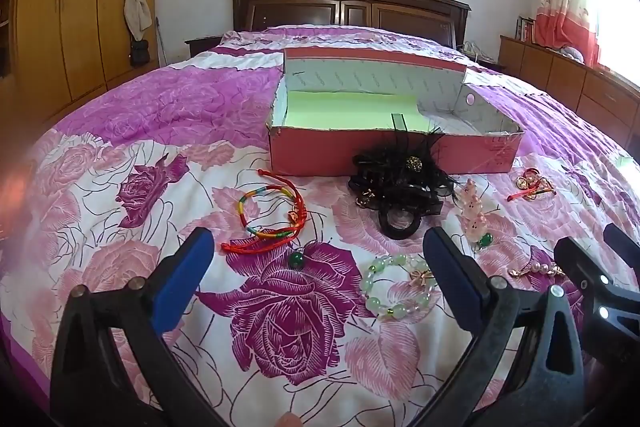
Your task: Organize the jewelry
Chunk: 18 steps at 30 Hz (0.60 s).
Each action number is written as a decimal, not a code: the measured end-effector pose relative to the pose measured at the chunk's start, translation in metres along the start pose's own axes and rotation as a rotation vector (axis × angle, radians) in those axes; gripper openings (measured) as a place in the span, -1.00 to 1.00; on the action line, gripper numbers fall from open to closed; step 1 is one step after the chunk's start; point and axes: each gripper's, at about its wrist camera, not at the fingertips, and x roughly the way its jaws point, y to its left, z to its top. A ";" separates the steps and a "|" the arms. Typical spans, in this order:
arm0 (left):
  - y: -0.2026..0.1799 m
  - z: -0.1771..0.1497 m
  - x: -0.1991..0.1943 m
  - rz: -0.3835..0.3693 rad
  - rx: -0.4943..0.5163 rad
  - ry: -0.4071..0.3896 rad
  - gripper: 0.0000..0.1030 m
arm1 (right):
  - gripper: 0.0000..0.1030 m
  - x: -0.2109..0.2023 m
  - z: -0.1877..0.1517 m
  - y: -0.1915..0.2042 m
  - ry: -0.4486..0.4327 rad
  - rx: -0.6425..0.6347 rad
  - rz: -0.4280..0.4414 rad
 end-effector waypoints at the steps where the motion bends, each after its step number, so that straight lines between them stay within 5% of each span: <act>1: 0.000 0.000 0.000 0.000 -0.001 0.000 0.90 | 1.00 0.001 0.000 -0.001 0.001 0.000 0.000; 18: 0.000 0.000 0.000 0.001 -0.001 -0.002 0.90 | 1.00 0.000 0.000 -0.001 0.004 0.003 0.002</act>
